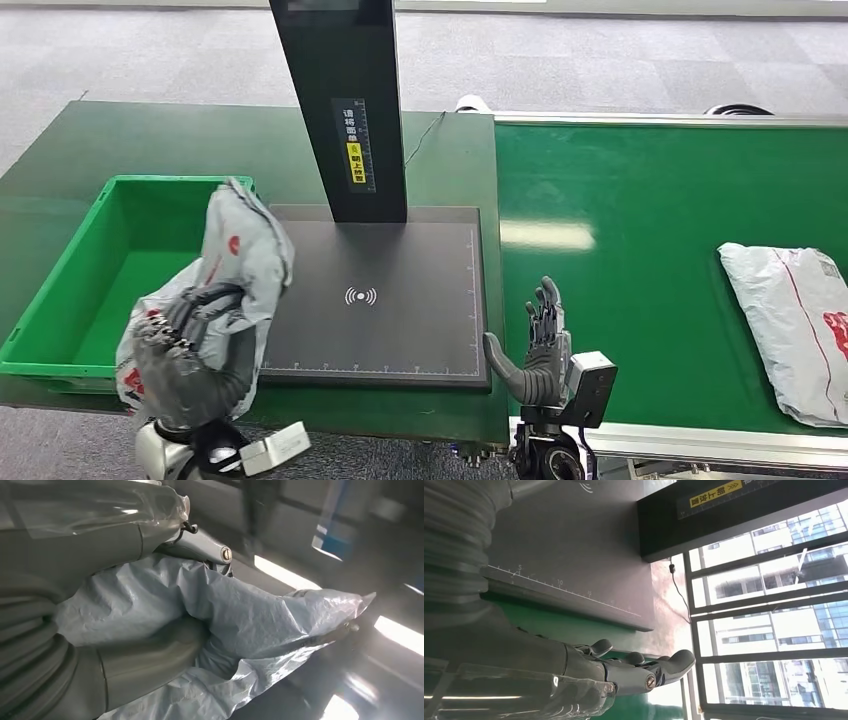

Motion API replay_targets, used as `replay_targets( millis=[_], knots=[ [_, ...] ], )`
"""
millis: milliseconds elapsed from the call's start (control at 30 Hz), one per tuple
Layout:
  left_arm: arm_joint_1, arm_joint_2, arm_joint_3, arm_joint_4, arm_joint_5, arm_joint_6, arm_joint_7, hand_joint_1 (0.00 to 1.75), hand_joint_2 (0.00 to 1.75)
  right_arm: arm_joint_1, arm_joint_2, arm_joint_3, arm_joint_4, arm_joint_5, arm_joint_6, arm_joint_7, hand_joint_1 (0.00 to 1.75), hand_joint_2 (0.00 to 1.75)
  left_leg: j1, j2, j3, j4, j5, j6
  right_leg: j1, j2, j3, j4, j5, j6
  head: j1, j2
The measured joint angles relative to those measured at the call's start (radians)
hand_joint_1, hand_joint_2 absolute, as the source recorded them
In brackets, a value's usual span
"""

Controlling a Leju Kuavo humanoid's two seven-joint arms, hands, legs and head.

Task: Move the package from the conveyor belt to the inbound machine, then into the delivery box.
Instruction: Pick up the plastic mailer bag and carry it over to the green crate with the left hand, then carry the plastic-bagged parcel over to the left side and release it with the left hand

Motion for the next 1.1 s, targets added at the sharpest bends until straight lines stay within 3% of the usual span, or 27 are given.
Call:
replay_targets(
  millis=[133, 267, 500, 633, 800, 933, 967, 1067, 1100],
  knots=[
    [-0.006, -0.046, 0.068, -0.077, 0.102, 0.0, -0.042, 1.75, 1.75, -0.007, 0.0, 0.0, 0.013, -0.002, -0.001, -0.003, 0.0, 1.75, 0.001, -0.001, 0.0, 0.0, 0.0, 0.0, 0.001, -0.001, 0.0, 0.0, 0.0, 0.0, 0.0, 0.0],
    [-0.069, -0.065, 0.13, -0.095, 0.12, -0.001, -0.028, 1.75, 1.75, -0.015, 0.0, 0.0, 0.024, -0.002, 0.001, -0.005, 0.0, 1.75, 0.001, -0.002, 0.0, 0.0, 0.001, 0.0, 0.001, -0.001, 0.001, 0.0, 0.0, 0.0, 0.0, 0.0],
    [-0.239, -0.017, 0.202, 0.02, 0.034, -0.01, 0.206, 1.75, 1.75, -0.031, 0.004, 0.0, 0.036, 0.002, 0.01, -0.008, 0.0, 1.75, 0.001, -0.004, 0.0, 0.0, 0.001, 0.0, 0.0, -0.003, 0.001, 0.0, 0.001, 0.0, 0.0, 0.0],
    [-0.405, 0.088, 0.181, 0.256, -0.015, -0.033, 0.433, 1.75, 1.75, -0.039, 0.007, 0.0, 0.042, 0.007, 0.017, -0.008, 0.0, 1.75, 0.001, -0.006, 0.0, 0.0, 0.003, -0.001, 0.001, -0.006, 0.001, 0.0, 0.001, 0.0, 0.0, 0.0],
    [-0.607, 0.176, 0.145, 0.619, -0.044, -0.054, 0.526, 1.75, 1.75, -0.046, 0.009, 0.0, 0.047, 0.015, 0.026, -0.006, 0.0, 1.75, 0.001, -0.005, 0.0, 0.0, 0.004, -0.001, 0.001, -0.005, 0.001, 0.001, 0.002, -0.001, 0.0, 0.0],
    [-0.698, 0.212, 0.135, 0.845, -0.068, -0.078, 0.574, 1.75, 1.75, -0.052, 0.01, 0.0, 0.052, 0.018, 0.031, -0.001, 0.0, 1.75, 0.001, -0.004, -0.001, 0.001, 0.004, -0.001, 0.001, -0.004, 0.0, 0.001, 0.002, -0.001, 0.0, 0.0],
    [-0.714, 0.218, 0.135, 0.888, -0.066, -0.094, 0.578, 1.64, 1.75, -0.053, 0.01, 0.0, 0.052, 0.019, 0.031, -0.001, 0.0, 1.75, 0.001, -0.005, -0.001, 0.001, 0.004, -0.001, 0.001, -0.004, 0.0, 0.001, 0.002, -0.001, 0.0, 0.0],
    [-0.762, 0.236, 0.136, 1.001, -0.045, -0.162, 0.585, 0.41, 1.75, -0.055, 0.01, -0.001, 0.054, 0.019, 0.031, 0.0, 0.0, 1.75, 0.001, -0.005, -0.002, 0.001, 0.004, -0.001, 0.001, -0.004, -0.001, 0.001, 0.002, -0.001, 0.0, 0.0],
    [-0.776, 0.241, 0.137, 1.03, -0.035, -0.178, 0.584, 0.13, 1.75, -0.055, 0.01, -0.001, 0.054, 0.019, 0.031, 0.0, 0.0, 1.75, 0.001, -0.005, -0.002, 0.0, 0.004, -0.001, 0.001, -0.004, -0.001, 0.001, 0.002, -0.001, 0.0, 0.0]
  ],
)
